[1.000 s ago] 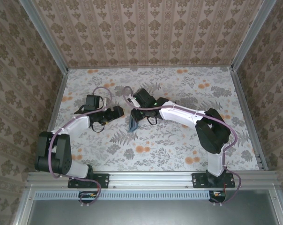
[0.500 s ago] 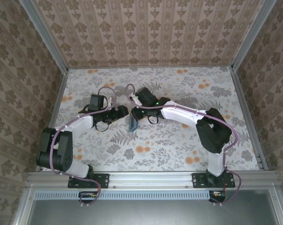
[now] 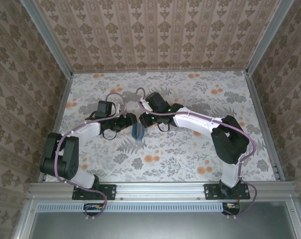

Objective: Put the credit cards into the card holder

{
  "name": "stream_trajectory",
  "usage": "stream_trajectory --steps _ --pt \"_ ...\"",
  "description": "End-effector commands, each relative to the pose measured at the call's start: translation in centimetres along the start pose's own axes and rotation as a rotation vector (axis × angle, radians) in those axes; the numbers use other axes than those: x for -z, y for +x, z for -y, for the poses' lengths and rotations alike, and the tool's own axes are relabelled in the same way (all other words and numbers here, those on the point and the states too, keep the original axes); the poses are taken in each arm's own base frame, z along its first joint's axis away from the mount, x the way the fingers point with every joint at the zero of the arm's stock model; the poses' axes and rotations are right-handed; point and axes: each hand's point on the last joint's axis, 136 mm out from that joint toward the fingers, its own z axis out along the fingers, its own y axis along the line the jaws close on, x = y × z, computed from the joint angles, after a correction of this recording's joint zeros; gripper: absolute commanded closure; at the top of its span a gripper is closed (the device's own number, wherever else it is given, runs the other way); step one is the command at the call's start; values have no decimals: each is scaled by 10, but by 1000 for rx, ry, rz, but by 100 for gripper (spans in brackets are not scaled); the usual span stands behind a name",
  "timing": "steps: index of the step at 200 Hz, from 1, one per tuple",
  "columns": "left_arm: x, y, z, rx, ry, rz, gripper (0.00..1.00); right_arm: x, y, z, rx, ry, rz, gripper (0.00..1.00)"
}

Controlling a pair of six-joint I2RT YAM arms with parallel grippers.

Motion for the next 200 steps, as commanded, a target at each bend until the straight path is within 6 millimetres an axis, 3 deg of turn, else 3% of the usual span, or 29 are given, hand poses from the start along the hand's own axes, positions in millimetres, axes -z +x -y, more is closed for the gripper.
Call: stream_trajectory --steps 1,35,73,119,162,200 --pt "-5 1 2 -1 16 -19 27 12 -10 -5 -16 -24 38 91" --pt "-11 4 -2 8 15 -36 38 11 -5 0 -26 -15 26 90" --pt "-12 3 1 4 33 -43 69 12 -1 8 -38 -1 21 90" --pt "-14 4 -5 3 14 -56 92 10 13 26 -60 51 0 90" --pt "-5 3 -13 19 -7 -31 100 10 36 62 -139 143 -30 84" --pt "6 2 -19 22 -25 -6 100 19 48 81 -198 166 -29 64"
